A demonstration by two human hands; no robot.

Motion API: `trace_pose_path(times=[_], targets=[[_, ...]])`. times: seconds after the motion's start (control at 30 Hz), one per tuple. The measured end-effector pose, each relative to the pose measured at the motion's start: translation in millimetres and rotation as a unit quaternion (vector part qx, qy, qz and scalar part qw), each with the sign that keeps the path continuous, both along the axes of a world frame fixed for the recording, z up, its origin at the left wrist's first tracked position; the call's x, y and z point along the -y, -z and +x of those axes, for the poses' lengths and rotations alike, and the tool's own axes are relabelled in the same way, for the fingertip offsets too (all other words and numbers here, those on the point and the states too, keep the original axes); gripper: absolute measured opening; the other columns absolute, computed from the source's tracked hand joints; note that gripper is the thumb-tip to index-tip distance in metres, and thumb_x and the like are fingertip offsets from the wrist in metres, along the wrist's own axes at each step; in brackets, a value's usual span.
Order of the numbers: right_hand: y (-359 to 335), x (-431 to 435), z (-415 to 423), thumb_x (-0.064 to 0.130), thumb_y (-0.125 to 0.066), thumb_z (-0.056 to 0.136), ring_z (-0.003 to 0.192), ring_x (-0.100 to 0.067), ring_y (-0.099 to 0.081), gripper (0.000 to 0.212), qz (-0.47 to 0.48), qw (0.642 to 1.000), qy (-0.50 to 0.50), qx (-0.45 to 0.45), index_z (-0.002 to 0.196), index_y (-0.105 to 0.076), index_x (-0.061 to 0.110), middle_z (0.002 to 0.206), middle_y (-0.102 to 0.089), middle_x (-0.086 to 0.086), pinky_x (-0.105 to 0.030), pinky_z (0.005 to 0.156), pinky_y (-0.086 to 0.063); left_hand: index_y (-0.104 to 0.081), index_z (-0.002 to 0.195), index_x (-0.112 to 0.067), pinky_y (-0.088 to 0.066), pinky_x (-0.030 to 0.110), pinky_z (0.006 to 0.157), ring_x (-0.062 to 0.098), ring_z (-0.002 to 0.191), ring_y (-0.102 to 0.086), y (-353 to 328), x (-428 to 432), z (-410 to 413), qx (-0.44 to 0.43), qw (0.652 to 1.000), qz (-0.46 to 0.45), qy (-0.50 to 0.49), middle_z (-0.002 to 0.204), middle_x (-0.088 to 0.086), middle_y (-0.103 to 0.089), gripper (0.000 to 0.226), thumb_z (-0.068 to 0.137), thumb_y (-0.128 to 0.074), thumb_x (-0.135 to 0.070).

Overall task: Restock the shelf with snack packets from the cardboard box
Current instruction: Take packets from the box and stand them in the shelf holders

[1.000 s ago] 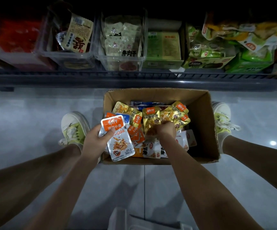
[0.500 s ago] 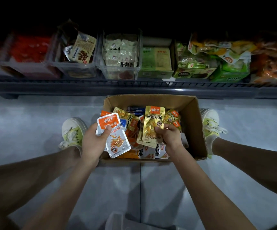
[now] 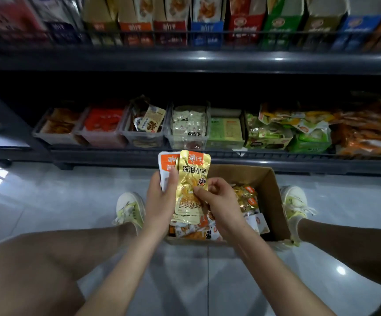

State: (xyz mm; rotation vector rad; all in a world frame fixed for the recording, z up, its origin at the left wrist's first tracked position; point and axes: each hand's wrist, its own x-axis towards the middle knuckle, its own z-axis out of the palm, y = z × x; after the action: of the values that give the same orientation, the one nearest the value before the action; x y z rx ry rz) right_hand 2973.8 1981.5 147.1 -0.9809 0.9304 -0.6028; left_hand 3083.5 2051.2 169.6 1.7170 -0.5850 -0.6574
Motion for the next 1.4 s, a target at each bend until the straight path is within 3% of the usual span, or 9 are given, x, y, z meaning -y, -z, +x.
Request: trace_pose_path(times=[0.1, 0.2, 0.27, 0.4, 0.57, 0.8, 1.2, 1.33, 1.4], targets=[[-23.4, -2.6, 0.3, 0.009, -0.073, 0.082, 0.062, -0.022, -0.050, 0.022, -0.059, 0.997, -0.036, -0.027, 0.087, -0.051, 0.006, 0.078, -0.052, -0.013, -0.028, 0.051, -0.044, -0.058, 0.103, -0.028, -0.046, 0.009, 0.067, -0.007, 0.085, -0.062, -23.1, -4.9, -0.1, 0.017, 0.999, -0.018, 0.040, 0.091, -0.017, -0.067, 0.026, 0.082, -0.067, -0.041], [-51.8, 12.6, -4.1, 0.014, -0.078, 0.076, 0.084, -0.029, -0.060, 0.038, -0.081, 0.991, -0.094, -0.048, 0.102, -0.054, 0.002, 0.098, -0.060, -0.016, -0.033, 0.070, -0.053, -0.058, 0.104, -0.028, -0.047, 0.012, 0.072, -0.005, 0.087, -0.063, -42.8, -6.8, 5.5, 0.039, 0.996, -0.027, 0.070, 0.095, -0.014, -0.068, 0.031, 0.078, -0.068, -0.042], [-76.0, 28.3, -7.0, 0.016, -0.074, 0.079, 0.099, -0.028, -0.065, 0.048, -0.065, 0.991, -0.116, -0.020, 0.122, -0.052, 0.013, 0.116, -0.061, -0.011, -0.035, 0.080, -0.055, -0.057, 0.104, -0.032, -0.051, 0.018, 0.076, -0.003, 0.088, -0.064, -55.6, -4.8, 9.3, 0.048, 0.995, -0.018, 0.091, 0.097, -0.013, -0.068, 0.028, 0.079, -0.069, -0.040], [-130.6, 55.7, -7.6, 0.021, -0.069, 0.085, 0.085, -0.020, -0.067, 0.036, -0.134, 0.974, -0.170, -0.071, 0.119, -0.058, 0.012, 0.107, -0.067, -0.007, -0.029, 0.066, -0.055, -0.061, 0.106, -0.027, -0.053, 0.024, 0.076, 0.006, 0.088, -0.068, -80.7, 4.1, 15.9, 0.040, 0.991, -0.020, 0.129, 0.098, -0.008, -0.071, 0.027, 0.082, -0.071, -0.031], [-170.0, 73.1, 5.2, 0.006, -0.067, 0.086, 0.067, -0.014, -0.067, 0.028, -0.174, 0.965, -0.170, -0.097, 0.113, -0.058, 0.002, 0.091, -0.067, -0.012, -0.024, 0.050, -0.053, -0.066, 0.102, -0.021, -0.056, 0.037, 0.079, 0.017, 0.086, -0.071, -110.8, 17.7, 24.2, -0.043, 0.992, -0.053, 0.110, 0.095, -0.001, -0.074, 0.021, 0.082, -0.070, -0.029], [-196.5, 90.8, 22.9, 0.013, -0.069, 0.085, 0.064, -0.014, -0.068, 0.015, -0.157, 0.965, -0.188, -0.100, 0.094, -0.065, 0.001, 0.074, -0.071, -0.006, -0.024, 0.052, -0.054, -0.065, 0.105, -0.015, -0.057, 0.029, 0.069, 0.016, 0.083, -0.072, -141.5, 40.0, 45.0, -0.068, 0.992, -0.091, 0.059, 0.096, 0.002, -0.074, 0.022, 0.085, -0.071, -0.023], [-232.5, 127.0, 84.2, 0.009, -0.067, 0.085, 0.063, -0.017, -0.064, 0.010, -0.180, 0.947, -0.231, -0.137, 0.084, -0.058, 0.008, 0.073, -0.068, -0.007, -0.030, 0.059, -0.053, -0.064, 0.104, -0.019, -0.056, 0.035, 0.072, 0.019, 0.084, -0.070, -170.0, 67.5, 108.6, -0.090, 0.987, -0.130, 0.011, 0.097, 0.002, -0.073, 0.014, 0.091, -0.062, -0.024], [-253.8, 145.9, 109.7, 0.008, -0.066, 0.086, 0.064, -0.015, -0.064, 0.009, -0.210, 0.956, -0.178, -0.099, 0.085, -0.057, 0.009, 0.073, -0.066, -0.004, -0.027, 0.056, -0.052, -0.064, 0.100, -0.020, -0.054, 0.031, 0.072, 0.015, 0.085, -0.069, -169.9, 71.7, 148.9, -0.076, 0.983, -0.152, -0.061, 0.094, -0.002, -0.072, 0.009, 0.093, -0.060, -0.024], [-263.6, 157.6, 129.3, 0.008, -0.066, 0.087, 0.063, -0.012, -0.066, 0.010, -0.235, 0.961, -0.124, -0.074, 0.086, -0.057, 0.010, 0.073, -0.066, -0.003, -0.026, 0.056, -0.053, -0.064, 0.101, -0.018, -0.054, 0.025, 0.063, 0.011, 0.079, -0.069, -166.1, 72.4, 169.2, -0.086, 0.978, -0.163, -0.102, 0.093, -0.001, -0.071, 0.010, 0.094, -0.059, -0.024]])
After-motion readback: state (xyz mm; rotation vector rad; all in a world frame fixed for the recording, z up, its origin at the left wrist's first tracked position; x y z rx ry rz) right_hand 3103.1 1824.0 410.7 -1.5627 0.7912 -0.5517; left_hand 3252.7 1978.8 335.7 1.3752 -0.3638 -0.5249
